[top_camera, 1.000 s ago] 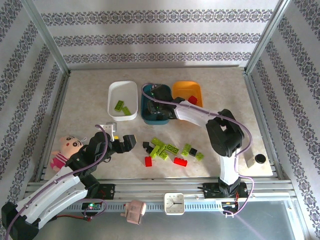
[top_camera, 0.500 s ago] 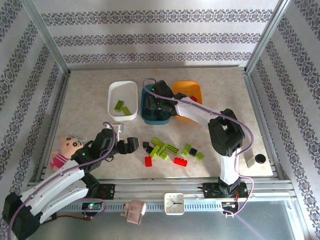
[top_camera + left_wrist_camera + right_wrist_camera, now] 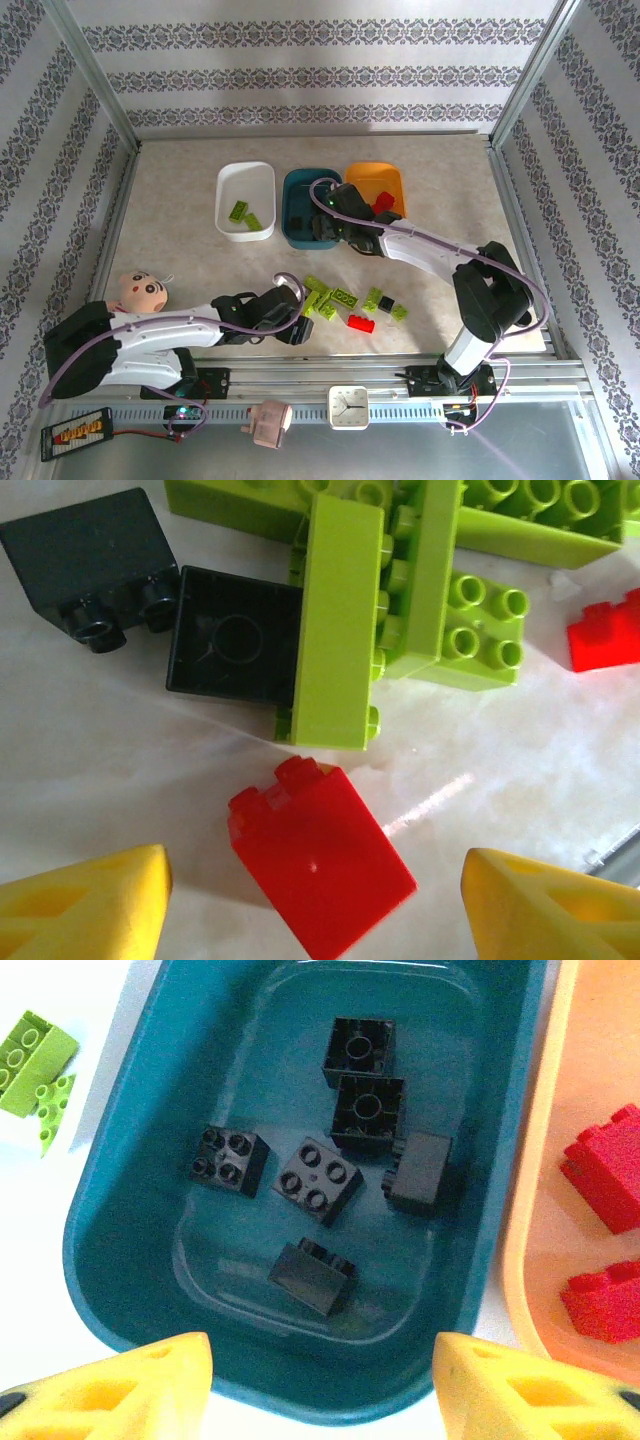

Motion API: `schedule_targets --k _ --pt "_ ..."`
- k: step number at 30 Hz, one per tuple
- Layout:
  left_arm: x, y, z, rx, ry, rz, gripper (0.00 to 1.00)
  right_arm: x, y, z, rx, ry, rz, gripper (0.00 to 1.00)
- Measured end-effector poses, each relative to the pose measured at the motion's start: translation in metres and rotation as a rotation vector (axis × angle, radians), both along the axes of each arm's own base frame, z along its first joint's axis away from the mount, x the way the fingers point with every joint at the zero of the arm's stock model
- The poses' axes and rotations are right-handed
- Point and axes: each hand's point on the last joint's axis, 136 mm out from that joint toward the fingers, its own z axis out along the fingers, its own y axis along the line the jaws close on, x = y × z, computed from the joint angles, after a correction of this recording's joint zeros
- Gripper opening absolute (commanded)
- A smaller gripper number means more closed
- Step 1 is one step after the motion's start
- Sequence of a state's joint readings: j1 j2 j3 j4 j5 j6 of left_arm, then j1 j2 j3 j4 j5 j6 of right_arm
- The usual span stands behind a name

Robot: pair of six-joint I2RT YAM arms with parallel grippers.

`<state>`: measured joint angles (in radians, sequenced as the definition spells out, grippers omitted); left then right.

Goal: Sort the legos into containers by color
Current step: Pick up the lego from the middle-left of the table, then place the lego in the container.

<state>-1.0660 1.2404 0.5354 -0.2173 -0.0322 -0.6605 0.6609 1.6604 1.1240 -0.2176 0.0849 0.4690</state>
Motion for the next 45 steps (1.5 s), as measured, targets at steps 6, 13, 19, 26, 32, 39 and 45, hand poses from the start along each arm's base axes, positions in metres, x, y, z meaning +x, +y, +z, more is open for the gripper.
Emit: schedule_targets --k 6,13,19,26,32,39,45 --pt "0.005 -0.007 -0.017 0.039 0.017 0.006 0.62 -0.008 -0.006 0.025 0.046 -0.059 0.000 0.61" --pt "0.009 -0.004 -0.020 0.044 0.004 0.048 0.40 -0.018 -0.014 0.039 0.081 -0.100 -0.002 0.61" --pt "0.008 0.004 -0.003 -0.014 -0.024 0.079 0.34 -0.030 -0.024 0.035 0.084 -0.096 -0.009 0.61" --pt "0.022 0.004 0.053 -0.124 -0.113 0.105 0.33 -0.054 -0.046 0.036 0.117 -0.107 -0.039 0.61" --pt "0.096 -0.007 0.117 -0.221 -0.195 0.186 0.32 -0.080 -0.070 0.028 0.139 -0.112 -0.076 0.61" --pt "0.198 -0.070 0.144 -0.261 -0.209 0.140 0.32 -0.101 -0.087 0.016 0.144 -0.099 -0.097 0.61" --pt "0.265 -0.128 0.151 -0.330 -0.212 0.081 0.32 -0.114 -0.096 0.000 0.129 -0.065 -0.107 0.61"
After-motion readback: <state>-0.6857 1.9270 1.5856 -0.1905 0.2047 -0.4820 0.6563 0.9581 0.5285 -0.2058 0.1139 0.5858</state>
